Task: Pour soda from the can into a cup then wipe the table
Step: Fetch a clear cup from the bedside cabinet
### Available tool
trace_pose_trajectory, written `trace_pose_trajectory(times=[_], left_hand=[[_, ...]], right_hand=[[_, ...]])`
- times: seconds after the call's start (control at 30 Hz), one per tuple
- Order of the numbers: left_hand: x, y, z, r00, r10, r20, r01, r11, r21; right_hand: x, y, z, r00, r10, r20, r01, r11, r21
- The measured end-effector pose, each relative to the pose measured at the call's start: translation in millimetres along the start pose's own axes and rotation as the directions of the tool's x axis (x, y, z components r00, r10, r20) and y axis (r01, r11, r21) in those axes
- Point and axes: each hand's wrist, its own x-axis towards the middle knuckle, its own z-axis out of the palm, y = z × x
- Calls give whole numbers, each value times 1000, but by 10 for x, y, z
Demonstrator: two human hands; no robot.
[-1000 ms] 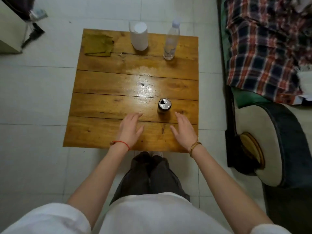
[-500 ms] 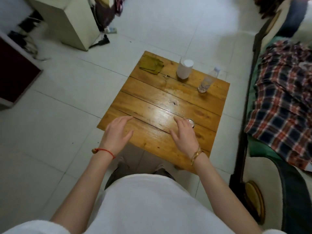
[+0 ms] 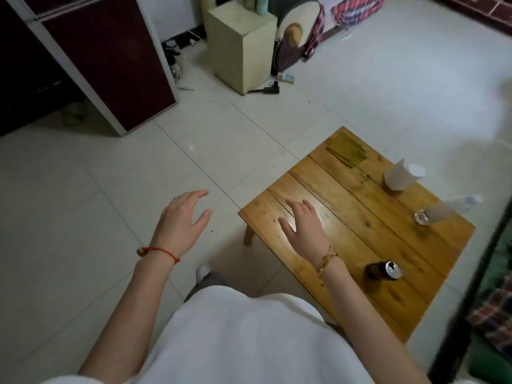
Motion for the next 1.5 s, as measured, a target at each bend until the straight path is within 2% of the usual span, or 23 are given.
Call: trace_pose_trajectory(times=[0.13,0.4,0.87,1.2,1.5], left_hand=[[190,-540,-556,997,-50,-65,50,999,9],[554,-1363,-1447,990,-89,-107,93,995,30],[1429,-2042,-1841,986,-135,-102,135,991,-9],[2998,-2419,-2322,982,-133,-136,135,991,11],[4687,-2600,-2849,979,-90,-184,92,996,3]], right_hand=[[503,-671,242,997,-75,5,75,997,-13],[1274,-1790,511,987,-161,-7,161,987,-29],[2301,-2480,844,979,-200,32,202,976,-84],[3970,-3022,760,972,-231,46,233,972,-44],[5673,-3492,345,972,-234,-38,232,972,-37]])
